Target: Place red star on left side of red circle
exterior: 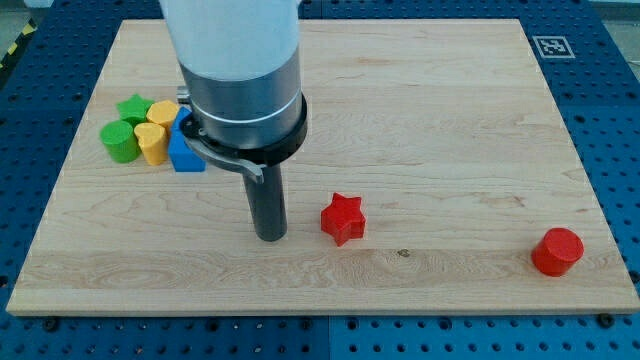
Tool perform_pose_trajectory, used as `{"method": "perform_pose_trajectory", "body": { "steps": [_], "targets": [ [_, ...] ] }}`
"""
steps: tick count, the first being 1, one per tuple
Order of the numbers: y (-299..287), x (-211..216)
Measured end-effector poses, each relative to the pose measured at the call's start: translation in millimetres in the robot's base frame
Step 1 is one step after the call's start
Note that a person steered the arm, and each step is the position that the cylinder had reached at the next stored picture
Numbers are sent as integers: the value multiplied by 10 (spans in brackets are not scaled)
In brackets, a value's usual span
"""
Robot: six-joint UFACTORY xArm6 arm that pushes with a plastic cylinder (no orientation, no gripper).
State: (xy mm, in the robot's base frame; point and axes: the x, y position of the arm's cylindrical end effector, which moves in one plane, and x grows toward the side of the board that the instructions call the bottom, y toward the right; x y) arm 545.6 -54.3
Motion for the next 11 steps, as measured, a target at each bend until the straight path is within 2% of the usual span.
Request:
{"method": "perform_pose_trajectory", "body": {
  "steps": [2, 3, 4, 6, 8, 11],
  "targets": [
    [557, 0],
    [600, -30],
    [600, -264],
    [1046, -198],
    [942, -149],
    [1142, 105]
  ]
}}
